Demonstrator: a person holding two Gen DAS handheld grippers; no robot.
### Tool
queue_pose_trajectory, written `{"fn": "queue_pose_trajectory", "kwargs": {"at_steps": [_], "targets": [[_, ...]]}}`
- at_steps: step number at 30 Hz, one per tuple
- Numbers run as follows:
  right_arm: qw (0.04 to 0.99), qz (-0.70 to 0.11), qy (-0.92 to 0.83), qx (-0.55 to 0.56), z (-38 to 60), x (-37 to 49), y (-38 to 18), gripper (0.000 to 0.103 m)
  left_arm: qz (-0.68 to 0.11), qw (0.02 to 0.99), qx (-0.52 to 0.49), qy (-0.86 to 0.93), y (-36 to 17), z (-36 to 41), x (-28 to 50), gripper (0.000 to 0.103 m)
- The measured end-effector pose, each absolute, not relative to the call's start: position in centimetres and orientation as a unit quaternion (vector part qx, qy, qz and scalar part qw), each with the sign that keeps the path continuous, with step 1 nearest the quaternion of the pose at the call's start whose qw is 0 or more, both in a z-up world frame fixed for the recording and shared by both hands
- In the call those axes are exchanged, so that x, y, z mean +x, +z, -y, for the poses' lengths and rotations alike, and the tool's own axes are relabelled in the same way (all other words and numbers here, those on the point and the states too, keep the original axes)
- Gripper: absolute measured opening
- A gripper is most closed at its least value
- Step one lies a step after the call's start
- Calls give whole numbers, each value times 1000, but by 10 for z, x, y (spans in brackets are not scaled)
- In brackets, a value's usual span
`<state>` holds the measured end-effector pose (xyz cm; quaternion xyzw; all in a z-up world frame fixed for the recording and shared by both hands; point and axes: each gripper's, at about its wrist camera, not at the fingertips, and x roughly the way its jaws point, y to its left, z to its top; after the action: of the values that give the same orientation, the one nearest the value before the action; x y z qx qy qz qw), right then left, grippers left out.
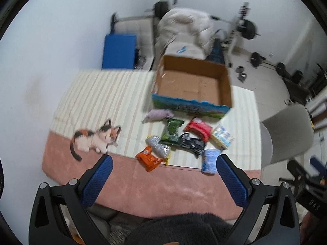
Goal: Organize soft objects
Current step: 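Grasp the orange bag with the left gripper while the right grasps the blue-white pouch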
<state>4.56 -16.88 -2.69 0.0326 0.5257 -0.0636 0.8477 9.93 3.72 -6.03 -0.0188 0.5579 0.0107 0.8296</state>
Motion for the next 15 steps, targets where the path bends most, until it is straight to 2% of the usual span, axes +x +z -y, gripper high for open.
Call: {"fn": "queue_pose_trajectory", "kwargs": {"at_steps": [8,10,12,15], "targets": [[762,-644,-37,58,185,118,-193,103,-674,723,-132,71,-213,-108,159,103],[737,-671,-36,69,187,129,-240,103,-702,693,-148,76,-256,-116,165,100],[717,-692,-34,83,187,137,-281,101,-731,658,-165,80,-305,-121,167,90],[681,-723,-36,107,185,147,-339,90,-765,611,-190,75,-363,-122,169,77]]}}
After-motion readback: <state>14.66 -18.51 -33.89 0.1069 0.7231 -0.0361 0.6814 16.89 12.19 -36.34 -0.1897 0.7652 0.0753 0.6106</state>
